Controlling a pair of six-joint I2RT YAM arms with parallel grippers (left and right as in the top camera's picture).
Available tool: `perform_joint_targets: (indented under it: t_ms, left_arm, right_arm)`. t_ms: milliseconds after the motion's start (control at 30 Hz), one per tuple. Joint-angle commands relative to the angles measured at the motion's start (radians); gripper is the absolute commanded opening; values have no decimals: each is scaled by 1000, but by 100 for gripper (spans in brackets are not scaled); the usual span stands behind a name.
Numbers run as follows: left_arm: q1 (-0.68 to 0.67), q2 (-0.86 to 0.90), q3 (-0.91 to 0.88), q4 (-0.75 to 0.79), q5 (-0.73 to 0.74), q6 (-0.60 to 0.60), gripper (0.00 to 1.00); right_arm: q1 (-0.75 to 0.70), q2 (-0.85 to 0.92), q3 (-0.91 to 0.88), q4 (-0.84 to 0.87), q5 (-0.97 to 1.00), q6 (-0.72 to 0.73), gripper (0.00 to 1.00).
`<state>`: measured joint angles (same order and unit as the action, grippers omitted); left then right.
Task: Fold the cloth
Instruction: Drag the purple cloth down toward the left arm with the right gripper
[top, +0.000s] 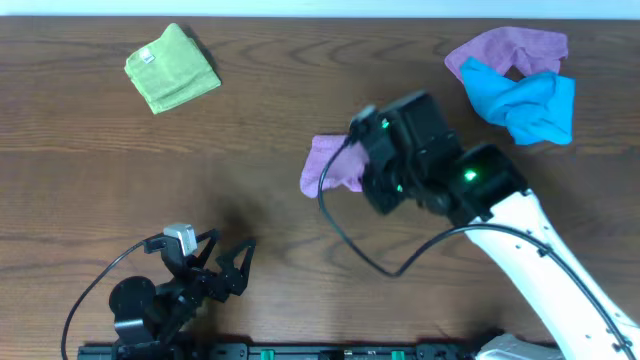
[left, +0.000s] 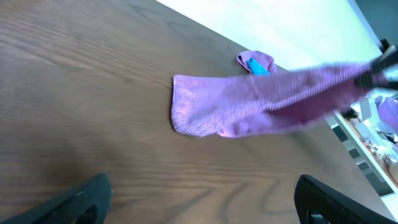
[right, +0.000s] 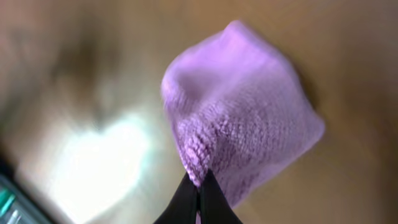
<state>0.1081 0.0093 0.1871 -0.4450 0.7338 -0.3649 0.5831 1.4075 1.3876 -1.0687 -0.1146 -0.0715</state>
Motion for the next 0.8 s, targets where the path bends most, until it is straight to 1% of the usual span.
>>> perform_joint_targets:
  t_ms: [0,200,300,400,467,500,533,567,600,667,767]
  left_arm:
    - [-5,-5,-3,0,14,-10,95]
    - [-4,-5,-3,-38,-29,-10,95]
    - [-4,-5,-3,-53,-46,-10,95]
    - [-4,-5,-3,-52,-46,-10,95]
    - [-4,-5,-3,-53,-45,-10,95]
    - [-4,-5,-3,-53,-32,-11,95]
    - [-4,-5,-3,-57,-30,-22,95]
    - [-4,-5,-3,-59,-39,-44,95]
    - [-4,-5,-3,-58,-43,-68,95]
    - [-5,-3,-3,-58,-42,-103,95]
    - [-5,27,7,-47,-33,-182,96]
  right_arm:
    - [51,3,3,-63,-48,38,1]
    - [123,3,-36,-161,-100,44,1]
    - [132,3,-90,-169,-79,53,1]
    - [131,3,-135,-151,-11,98,2]
    - [130,3,-142,-136,26,129,19]
    - [131,3,-142,-114,40,142,57]
    - [131,3,-142,-103,40,146,70]
    - [131,3,-142,-92,40,146,76]
    - [131,3,-142,-78,40,146,81]
    - [131,3,-142,-50,40,149,84]
    - [131,3,-142,8,39,154,84]
